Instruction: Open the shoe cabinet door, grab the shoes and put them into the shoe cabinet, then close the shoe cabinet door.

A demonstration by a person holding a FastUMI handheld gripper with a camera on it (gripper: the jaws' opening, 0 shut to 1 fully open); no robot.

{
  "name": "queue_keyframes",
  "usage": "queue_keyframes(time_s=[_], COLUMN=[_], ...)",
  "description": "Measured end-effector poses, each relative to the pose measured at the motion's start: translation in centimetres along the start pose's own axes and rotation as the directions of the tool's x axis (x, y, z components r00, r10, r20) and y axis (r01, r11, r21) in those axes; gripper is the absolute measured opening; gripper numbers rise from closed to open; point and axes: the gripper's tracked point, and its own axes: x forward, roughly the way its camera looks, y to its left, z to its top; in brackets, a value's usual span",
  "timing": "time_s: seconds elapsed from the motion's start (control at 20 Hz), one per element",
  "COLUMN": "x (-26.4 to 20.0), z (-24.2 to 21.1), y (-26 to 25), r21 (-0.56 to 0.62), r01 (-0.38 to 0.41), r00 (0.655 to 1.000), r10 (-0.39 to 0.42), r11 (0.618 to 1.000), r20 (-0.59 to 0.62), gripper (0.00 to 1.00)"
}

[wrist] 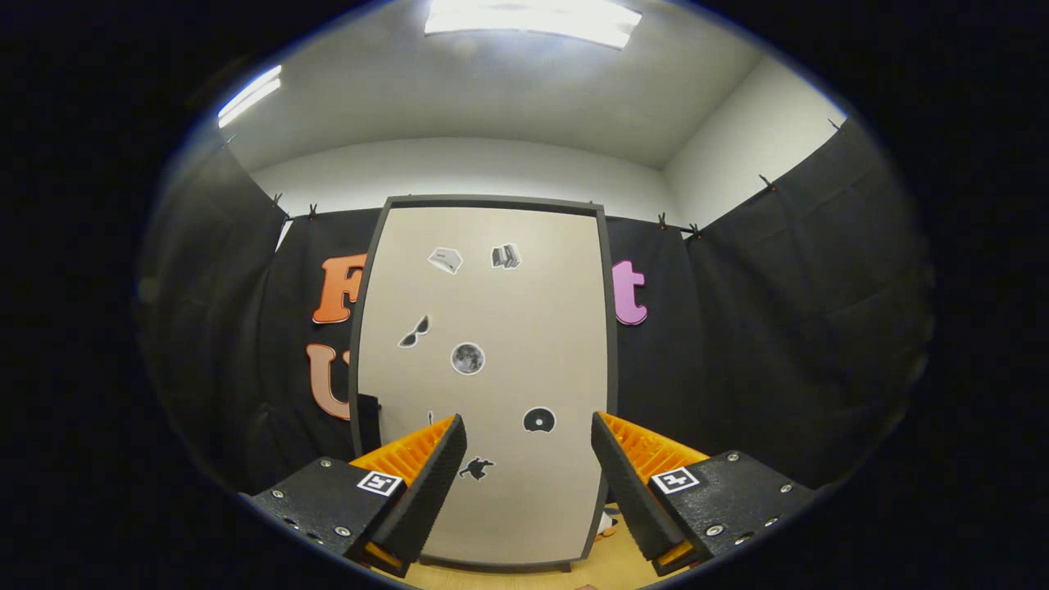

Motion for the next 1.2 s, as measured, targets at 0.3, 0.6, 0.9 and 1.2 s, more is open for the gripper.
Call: queue_keyframes(time_s=[0.3,0.6,0.9,1.2], x=[1.7,3.3,5.6,9.7], z=[-4.3,-8.5,-12.3,-13.4], y=[5.6,10.2,15.8,18.8], r21=[0.017,0.024,0.005,0.047], r01=[-0.072,-0.113,-0.172,-0.147], r00=[0.991,0.974,0.948,0.947], r10=[0.073,0.115,0.167,0.154], r11=[0.997,0.993,0.985,0.988], r20=[-0.108,-0.195,-0.269,-0.283], gripper=[0.95,0.95,0.95,0.89])
